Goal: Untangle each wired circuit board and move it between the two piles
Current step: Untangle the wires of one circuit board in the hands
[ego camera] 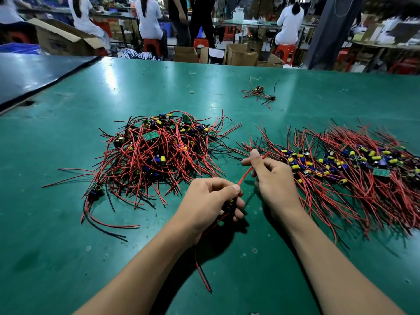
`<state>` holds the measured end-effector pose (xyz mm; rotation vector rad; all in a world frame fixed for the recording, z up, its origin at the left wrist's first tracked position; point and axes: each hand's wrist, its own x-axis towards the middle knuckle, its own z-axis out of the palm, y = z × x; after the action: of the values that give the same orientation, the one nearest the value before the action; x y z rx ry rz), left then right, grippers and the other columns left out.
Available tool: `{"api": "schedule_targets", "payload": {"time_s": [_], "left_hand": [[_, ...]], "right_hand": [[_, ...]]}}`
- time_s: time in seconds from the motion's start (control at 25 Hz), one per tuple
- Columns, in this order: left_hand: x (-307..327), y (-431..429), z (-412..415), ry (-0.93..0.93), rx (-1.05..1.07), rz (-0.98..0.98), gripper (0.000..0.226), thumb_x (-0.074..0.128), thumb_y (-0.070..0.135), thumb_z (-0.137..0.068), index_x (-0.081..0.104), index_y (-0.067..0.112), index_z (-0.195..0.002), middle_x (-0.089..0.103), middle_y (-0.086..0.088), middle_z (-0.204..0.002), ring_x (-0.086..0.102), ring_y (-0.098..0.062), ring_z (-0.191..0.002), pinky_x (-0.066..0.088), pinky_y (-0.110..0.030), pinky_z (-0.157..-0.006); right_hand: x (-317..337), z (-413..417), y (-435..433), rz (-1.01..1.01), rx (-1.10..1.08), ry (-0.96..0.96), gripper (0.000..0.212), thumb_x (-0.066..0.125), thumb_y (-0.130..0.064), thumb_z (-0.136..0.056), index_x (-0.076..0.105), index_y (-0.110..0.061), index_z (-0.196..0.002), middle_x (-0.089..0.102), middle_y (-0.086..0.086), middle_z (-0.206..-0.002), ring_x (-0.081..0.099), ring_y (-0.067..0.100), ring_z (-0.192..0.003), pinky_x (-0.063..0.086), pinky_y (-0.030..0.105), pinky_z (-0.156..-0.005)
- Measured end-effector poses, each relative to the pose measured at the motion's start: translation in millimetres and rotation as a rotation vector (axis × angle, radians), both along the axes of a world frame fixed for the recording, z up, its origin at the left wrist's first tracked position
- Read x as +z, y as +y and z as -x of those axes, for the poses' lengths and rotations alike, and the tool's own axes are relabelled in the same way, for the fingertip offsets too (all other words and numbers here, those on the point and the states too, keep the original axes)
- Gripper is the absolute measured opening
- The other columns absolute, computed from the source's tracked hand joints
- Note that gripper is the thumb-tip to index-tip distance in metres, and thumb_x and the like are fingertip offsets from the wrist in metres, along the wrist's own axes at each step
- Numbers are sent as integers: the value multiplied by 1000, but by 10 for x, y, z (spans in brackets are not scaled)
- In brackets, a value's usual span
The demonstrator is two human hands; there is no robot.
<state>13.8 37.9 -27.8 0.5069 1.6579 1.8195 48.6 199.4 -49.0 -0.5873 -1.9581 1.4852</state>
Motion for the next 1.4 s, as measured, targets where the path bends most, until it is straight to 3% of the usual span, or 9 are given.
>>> {"api": "schedule_targets", "payload": {"time_s": [0.12,0.28,0.4,0.64,0.8,0.92,1.04,1.2,1.4], "left_hand": [[-13,-15,16,70,69,19,15,59,3,-94,66,-7,-88,67,-15,-65,63,-23,-50,53,-27,-48],[-32,2,16,127,94,41,16,58,0,-93,65,-12,-86,65,-17,-62,62,-27,-50,56,-33,-48],[-45,18,22,123,108,68,18,58,-2,-92,59,-18,-83,62,-15,-57,62,-27,-48,57,-39,-50],[-1,1,11,121,37,108,13,60,-1,-92,60,-8,-81,62,-11,-55,59,-19,-43,48,-22,-46],[28,-17,8,165,-2,145,14,62,4,-92,62,-7,-84,65,-9,-59,61,-20,-49,47,-26,-56],[51,-16,18,148,10,120,15,61,2,-92,61,-11,-87,63,-11,-59,60,-20,-47,49,-25,-53],[60,-32,23,139,10,109,17,61,2,-92,60,-14,-88,63,-12,-59,60,-21,-47,50,-24,-52],[53,-47,21,147,1,120,18,62,3,-92,61,-13,-87,63,-13,-60,61,-23,-49,51,-26,-53],[17,-27,18,138,26,119,17,63,2,-91,61,-13,-85,63,-14,-59,60,-22,-47,51,-23,-49]], "right_hand": [[70,2,-23,505,252,-48,42,69,-56,-80,80,-16,-87,48,-7,-63,33,6,-40,24,19,-41],[79,-65,-139,564,523,-148,34,81,-37,-79,77,-7,-92,48,12,-65,43,16,-47,46,25,-46],[104,-102,-218,539,527,-128,19,77,-25,-85,75,-6,-83,61,16,-67,56,22,-46,52,30,-47],[120,-75,-49,-149,174,-198,21,72,-29,-92,80,-11,-86,76,-5,-79,62,-2,-67,43,13,-64],[74,-72,43,-324,-20,-118,33,70,-31,-94,76,-3,-78,73,15,-77,57,20,-66,40,21,-63],[53,-32,24,-319,-114,-65,42,69,-40,-94,74,-2,-76,70,14,-69,56,29,-66,41,34,-67],[75,-17,0,18,-77,-17,44,62,-49,-96,74,-16,-69,54,-4,-50,41,14,-41,32,25,-46],[184,-24,12,643,82,1,54,52,-46,-102,59,-11,-61,37,-3,-48,24,7,-30,20,18,-36],[258,-64,-3,801,181,-37,51,55,-44,-100,56,-12,-60,36,-4,-47,22,4,-28,16,16,-32]]}}
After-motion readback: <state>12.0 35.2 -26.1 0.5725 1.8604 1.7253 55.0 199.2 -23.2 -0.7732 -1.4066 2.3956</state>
